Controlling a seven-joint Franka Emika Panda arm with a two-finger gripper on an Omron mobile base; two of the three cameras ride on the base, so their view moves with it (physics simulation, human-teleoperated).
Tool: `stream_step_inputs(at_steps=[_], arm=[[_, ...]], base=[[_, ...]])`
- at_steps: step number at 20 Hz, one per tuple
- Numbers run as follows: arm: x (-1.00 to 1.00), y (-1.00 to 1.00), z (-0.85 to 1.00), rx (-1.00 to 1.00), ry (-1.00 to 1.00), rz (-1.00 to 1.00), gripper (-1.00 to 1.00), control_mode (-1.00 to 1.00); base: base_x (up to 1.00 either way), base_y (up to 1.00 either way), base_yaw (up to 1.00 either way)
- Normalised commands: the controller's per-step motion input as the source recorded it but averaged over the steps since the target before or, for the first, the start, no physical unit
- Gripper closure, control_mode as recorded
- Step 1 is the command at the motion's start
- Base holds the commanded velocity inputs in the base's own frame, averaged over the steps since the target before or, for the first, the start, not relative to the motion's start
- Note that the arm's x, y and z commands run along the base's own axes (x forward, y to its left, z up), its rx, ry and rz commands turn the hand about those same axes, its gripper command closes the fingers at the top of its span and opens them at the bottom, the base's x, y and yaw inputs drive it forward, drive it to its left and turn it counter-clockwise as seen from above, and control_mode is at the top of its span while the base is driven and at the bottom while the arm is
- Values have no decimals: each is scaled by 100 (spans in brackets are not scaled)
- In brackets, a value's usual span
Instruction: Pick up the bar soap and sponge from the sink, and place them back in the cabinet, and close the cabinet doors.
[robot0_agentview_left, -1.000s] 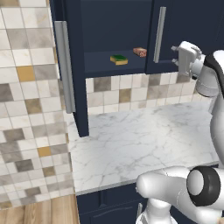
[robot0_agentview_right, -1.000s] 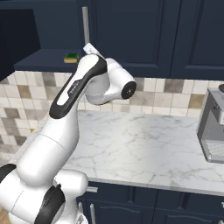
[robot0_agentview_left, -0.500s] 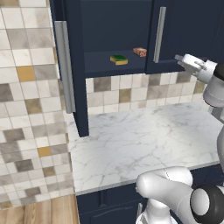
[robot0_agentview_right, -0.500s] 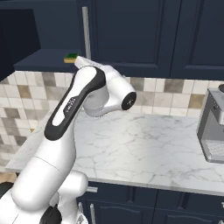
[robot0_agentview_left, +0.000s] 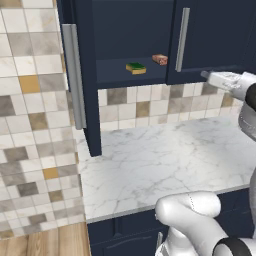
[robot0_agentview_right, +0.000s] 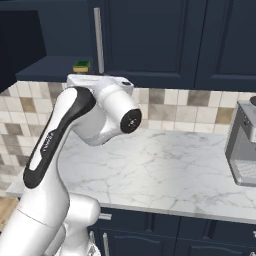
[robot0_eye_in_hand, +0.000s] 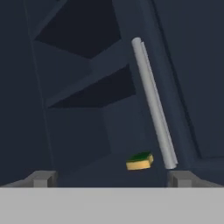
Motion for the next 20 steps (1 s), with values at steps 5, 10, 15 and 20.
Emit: stream_step_inputs(at_steps=[5, 10, 15, 20], arm=[[-72, 33, 33, -15, -1, -17, -100, -100], [-80, 28, 17, -18, -1, -15, -100, -100], [-70, 27, 1, -25, -6, -12, -100, -100], [-49, 20, 0, -22, -7, -6, -100, -100]], base=[[0, 0, 0], [0, 0, 0], [0, 0, 0], [0, 0, 0]])
